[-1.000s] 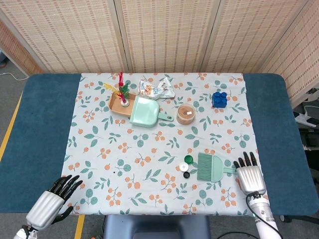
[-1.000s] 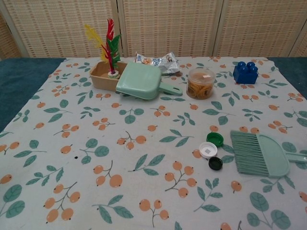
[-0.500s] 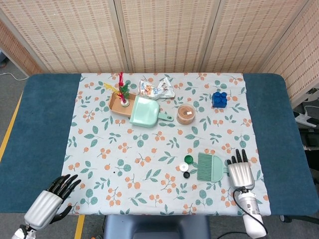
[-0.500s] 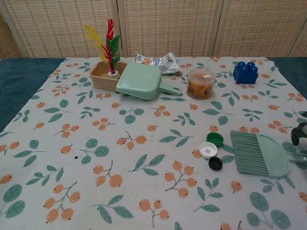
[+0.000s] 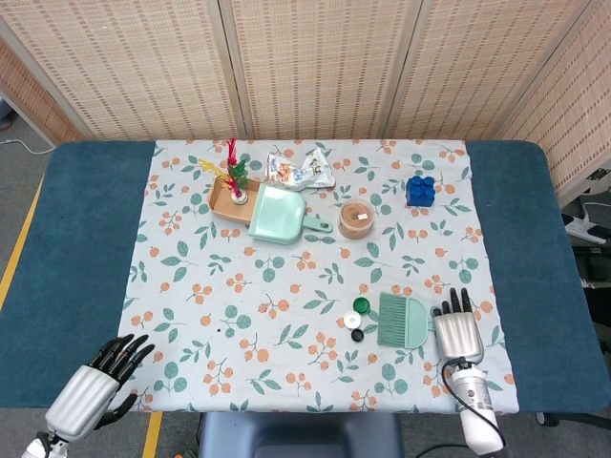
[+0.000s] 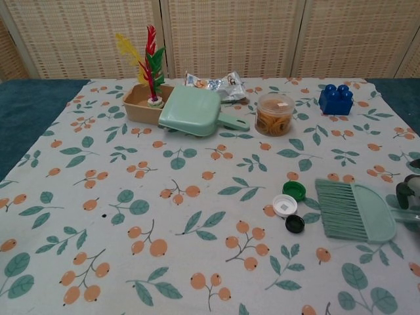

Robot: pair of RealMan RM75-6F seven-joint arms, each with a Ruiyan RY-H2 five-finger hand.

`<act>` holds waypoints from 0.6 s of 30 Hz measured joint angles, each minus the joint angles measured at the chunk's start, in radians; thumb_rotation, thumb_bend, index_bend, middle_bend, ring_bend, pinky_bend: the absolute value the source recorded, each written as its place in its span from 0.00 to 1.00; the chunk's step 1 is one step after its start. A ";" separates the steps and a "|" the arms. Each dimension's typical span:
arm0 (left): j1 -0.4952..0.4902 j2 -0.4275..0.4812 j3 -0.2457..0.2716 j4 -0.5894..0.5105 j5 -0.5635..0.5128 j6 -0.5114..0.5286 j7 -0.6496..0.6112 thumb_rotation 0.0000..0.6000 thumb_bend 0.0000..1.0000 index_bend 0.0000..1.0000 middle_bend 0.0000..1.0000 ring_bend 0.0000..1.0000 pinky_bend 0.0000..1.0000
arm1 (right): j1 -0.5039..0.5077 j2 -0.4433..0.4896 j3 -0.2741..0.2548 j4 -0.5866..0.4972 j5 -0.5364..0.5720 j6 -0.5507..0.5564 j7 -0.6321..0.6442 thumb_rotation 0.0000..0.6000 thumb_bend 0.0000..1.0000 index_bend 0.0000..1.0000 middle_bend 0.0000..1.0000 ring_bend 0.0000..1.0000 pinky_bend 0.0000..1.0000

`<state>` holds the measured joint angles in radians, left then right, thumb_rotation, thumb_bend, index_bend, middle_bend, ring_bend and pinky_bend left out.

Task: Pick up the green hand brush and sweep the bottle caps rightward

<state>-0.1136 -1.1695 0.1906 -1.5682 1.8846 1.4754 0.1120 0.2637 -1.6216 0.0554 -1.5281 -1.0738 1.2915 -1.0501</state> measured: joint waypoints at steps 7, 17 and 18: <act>-0.002 0.000 -0.002 0.001 -0.004 -0.003 0.000 1.00 0.36 0.00 0.00 0.00 0.13 | 0.010 -0.006 -0.008 0.003 0.012 0.002 0.000 1.00 0.28 0.41 0.27 0.05 0.00; -0.002 0.000 -0.003 0.000 -0.006 -0.004 0.001 1.00 0.35 0.00 0.00 0.00 0.13 | 0.017 -0.023 -0.018 0.028 -0.001 0.020 0.019 1.00 0.30 0.55 0.35 0.14 0.00; -0.002 0.000 -0.003 -0.001 -0.006 -0.004 0.001 1.00 0.35 0.00 0.00 0.00 0.13 | 0.017 -0.024 -0.019 0.030 -0.001 0.020 0.020 1.00 0.30 0.56 0.37 0.15 0.00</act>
<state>-0.1158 -1.1693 0.1878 -1.5688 1.8783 1.4711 0.1130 0.2809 -1.6455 0.0362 -1.4978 -1.0746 1.3117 -1.0301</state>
